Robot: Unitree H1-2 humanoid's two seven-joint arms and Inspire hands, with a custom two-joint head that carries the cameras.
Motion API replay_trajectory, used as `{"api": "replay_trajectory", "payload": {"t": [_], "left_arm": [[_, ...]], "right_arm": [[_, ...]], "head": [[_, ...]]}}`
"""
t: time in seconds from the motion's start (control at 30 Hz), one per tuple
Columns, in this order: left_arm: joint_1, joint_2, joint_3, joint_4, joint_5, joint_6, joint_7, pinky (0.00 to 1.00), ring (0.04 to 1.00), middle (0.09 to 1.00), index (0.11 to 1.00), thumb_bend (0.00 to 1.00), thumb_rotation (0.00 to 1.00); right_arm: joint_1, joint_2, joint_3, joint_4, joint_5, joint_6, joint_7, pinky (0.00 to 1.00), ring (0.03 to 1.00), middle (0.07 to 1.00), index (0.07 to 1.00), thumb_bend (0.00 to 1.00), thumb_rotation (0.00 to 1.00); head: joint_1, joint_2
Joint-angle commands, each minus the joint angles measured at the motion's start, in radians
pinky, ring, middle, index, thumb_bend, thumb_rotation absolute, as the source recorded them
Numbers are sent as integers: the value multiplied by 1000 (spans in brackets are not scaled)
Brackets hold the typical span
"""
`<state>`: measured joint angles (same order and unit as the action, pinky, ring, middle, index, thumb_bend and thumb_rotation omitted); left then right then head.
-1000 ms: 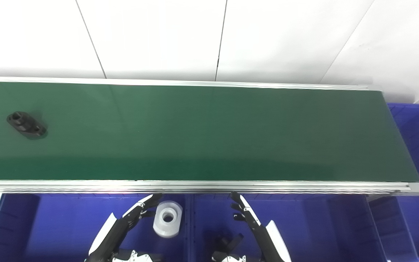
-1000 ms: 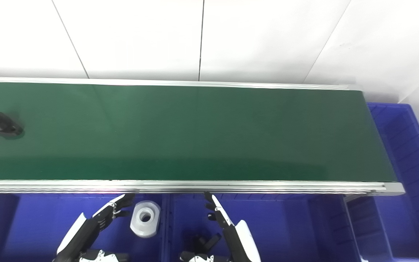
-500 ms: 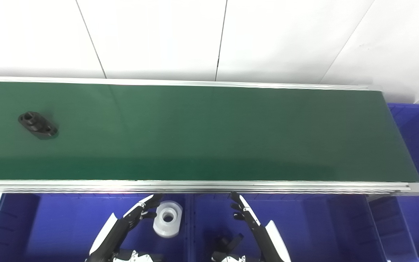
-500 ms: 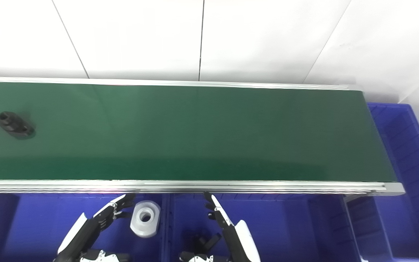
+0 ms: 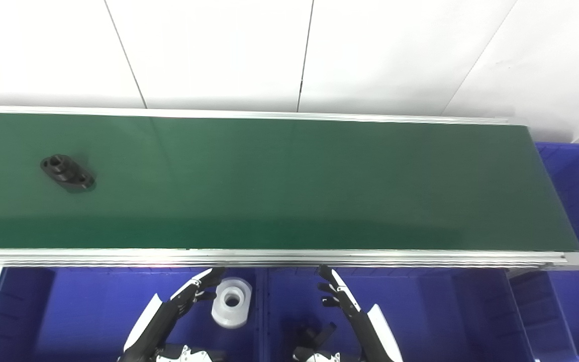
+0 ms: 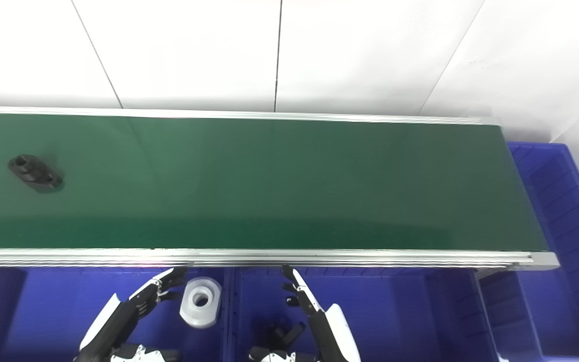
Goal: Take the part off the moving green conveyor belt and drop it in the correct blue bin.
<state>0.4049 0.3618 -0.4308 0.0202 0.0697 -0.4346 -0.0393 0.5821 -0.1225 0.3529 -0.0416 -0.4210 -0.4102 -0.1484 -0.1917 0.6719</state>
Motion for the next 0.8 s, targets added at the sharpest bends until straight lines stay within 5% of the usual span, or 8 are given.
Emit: {"api": "replay_trajectory", "payload": {"t": [0.0,0.77], "left_arm": [[-2,7,3,-11,0,-35,0,793,880,910,875,873,458],[-2,10,-1,-15,9,-35,7,779,875,913,874,867,458]], "right_arm": [[16,6,1,-32,-1,-37,3,782,886,947,973,691,378],[17,5,0,-30,10,-43,7,796,893,953,974,697,385]], "head": [[1,-1],[0,0]]}}
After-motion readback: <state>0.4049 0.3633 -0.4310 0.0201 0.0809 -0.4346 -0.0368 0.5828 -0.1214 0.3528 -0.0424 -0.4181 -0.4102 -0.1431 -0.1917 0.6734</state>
